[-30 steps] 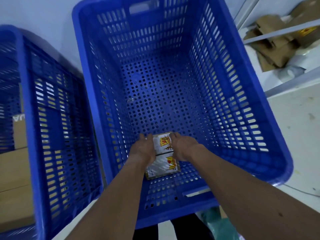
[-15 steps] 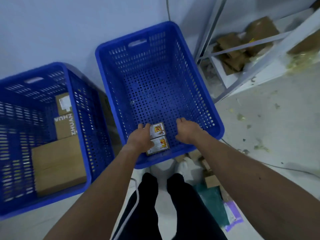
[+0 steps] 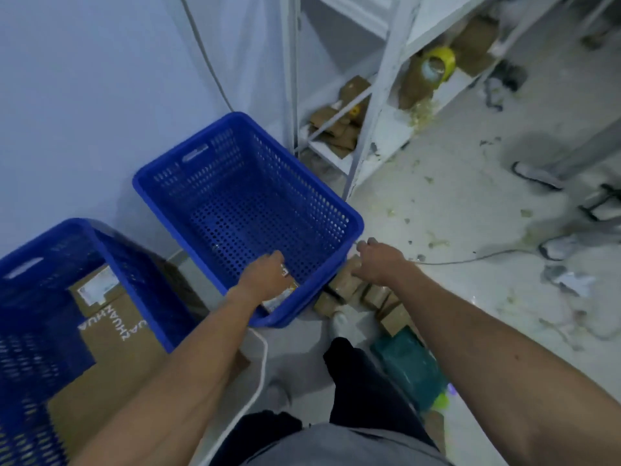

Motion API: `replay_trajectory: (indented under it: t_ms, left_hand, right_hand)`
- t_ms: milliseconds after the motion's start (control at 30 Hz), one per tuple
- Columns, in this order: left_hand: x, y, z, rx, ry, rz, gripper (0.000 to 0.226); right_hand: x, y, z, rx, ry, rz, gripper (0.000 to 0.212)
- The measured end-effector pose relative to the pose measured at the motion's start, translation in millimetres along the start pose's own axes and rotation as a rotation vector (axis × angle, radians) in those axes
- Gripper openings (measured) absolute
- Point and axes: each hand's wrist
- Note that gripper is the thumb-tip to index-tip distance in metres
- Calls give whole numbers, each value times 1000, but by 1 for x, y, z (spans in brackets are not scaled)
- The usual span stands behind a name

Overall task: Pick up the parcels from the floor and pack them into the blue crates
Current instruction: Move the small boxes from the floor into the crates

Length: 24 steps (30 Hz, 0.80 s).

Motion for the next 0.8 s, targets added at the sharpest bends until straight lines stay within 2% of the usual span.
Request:
replay_trajectory:
  t_ms: [167, 300, 500, 633, 733, 800]
  left_hand:
    - [-30, -33, -4, -167, 35, 83, 43]
    - [-53, -63, -30, -277, 151, 168, 45]
    - [-98, -97, -102, -457, 255, 264, 32]
    - [-143, -121, -148, -546, 333, 327, 40]
    - [-189, -139, -181, -613, 411, 390, 32]
    - [-222, -155, -205, -629, 459, 421, 34]
  right_hand:
    - [-49, -88, -1, -213, 84, 17, 55]
    - [-95, -157, -6, -339, 153, 55, 57]
    - [-157, -239, -28, -535, 308, 72, 58]
    - [-204, -287, -42, -635, 419, 106, 57]
    - [-243, -327, -57, -673, 499, 79, 55]
    - [-273, -356, -72, -707, 557, 74, 55]
Point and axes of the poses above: each hand's wrist, its own y-axis towards the middle knuckle, its own x-axis out of the back of the hand, z = x × y, and after that the axes turned 11 degrees about -y, right-handed
